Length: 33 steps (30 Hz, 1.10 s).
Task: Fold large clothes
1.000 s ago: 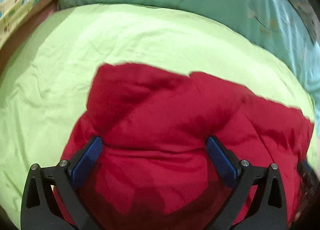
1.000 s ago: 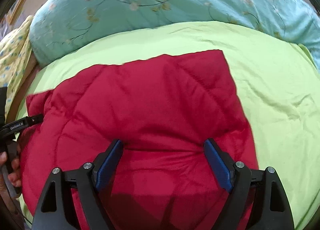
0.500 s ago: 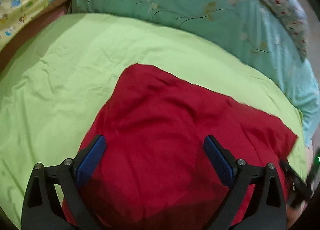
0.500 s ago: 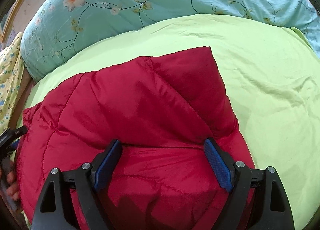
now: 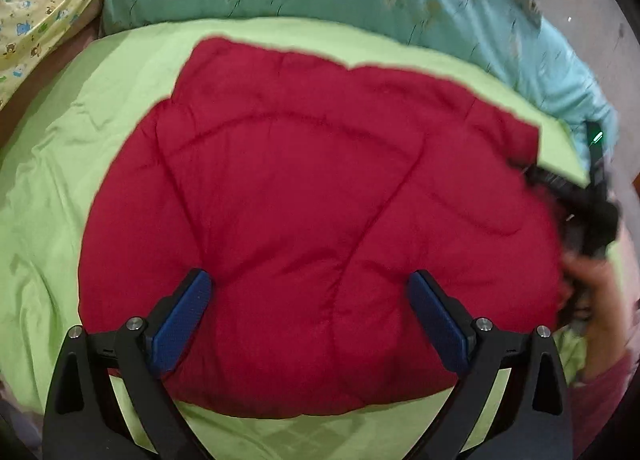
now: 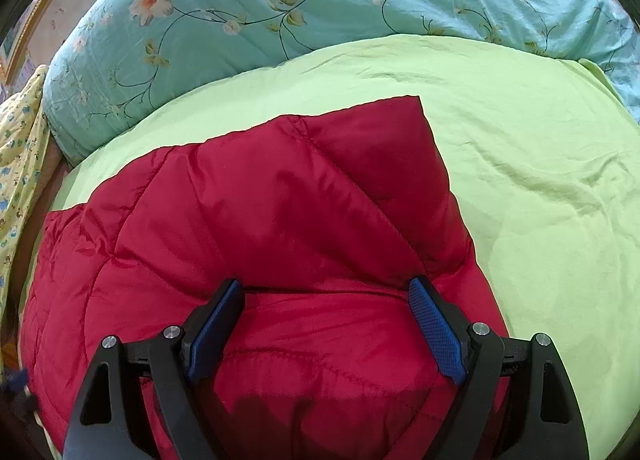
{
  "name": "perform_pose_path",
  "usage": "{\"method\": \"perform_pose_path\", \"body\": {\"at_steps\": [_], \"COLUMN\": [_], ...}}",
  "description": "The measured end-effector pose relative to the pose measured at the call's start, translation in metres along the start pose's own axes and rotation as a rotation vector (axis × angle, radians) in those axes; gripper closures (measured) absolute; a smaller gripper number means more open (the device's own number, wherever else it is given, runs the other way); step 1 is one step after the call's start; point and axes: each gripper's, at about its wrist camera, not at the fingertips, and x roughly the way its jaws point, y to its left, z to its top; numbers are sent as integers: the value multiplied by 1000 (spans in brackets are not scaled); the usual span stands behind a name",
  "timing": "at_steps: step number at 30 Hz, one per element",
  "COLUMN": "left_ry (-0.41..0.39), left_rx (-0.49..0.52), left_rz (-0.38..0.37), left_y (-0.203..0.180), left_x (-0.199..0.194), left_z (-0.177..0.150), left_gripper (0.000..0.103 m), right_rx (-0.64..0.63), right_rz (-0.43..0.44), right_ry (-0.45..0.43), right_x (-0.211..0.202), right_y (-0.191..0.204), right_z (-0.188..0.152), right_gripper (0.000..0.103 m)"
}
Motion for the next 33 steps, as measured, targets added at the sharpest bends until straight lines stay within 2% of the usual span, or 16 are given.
{"method": "perform_pose_path", "body": {"at_steps": [7,10,18,24,28,33], "left_ry": [-11,-18,-43,-52,-49,-46], "left_rx": [6,3,6,16,25,34], "left_rz": [37,32,36,41,58,70], "left_y": [-3,-1,-5,-5,-7,-10], "left_x": [7,6,4,1,-4,-16], "left_z": [-3,-5,-15,-18,-21,-26], "left_gripper": [0,0,0,0,0,0], "right_rx": [-44,-64,-169,-232,-204,-162], "right_rz": [-18,-6,43,20,-9,-17], "right_ry": [-95,-130,-117,-76,-37,-30], "right_x": [-43,-69,-110,-105,-92,-87], "right_y": [13,21,56,75,70,59], "right_z": [-20,-39,-97,-108,-110,-111], "right_gripper": [16,16,16,16,11,11]}}
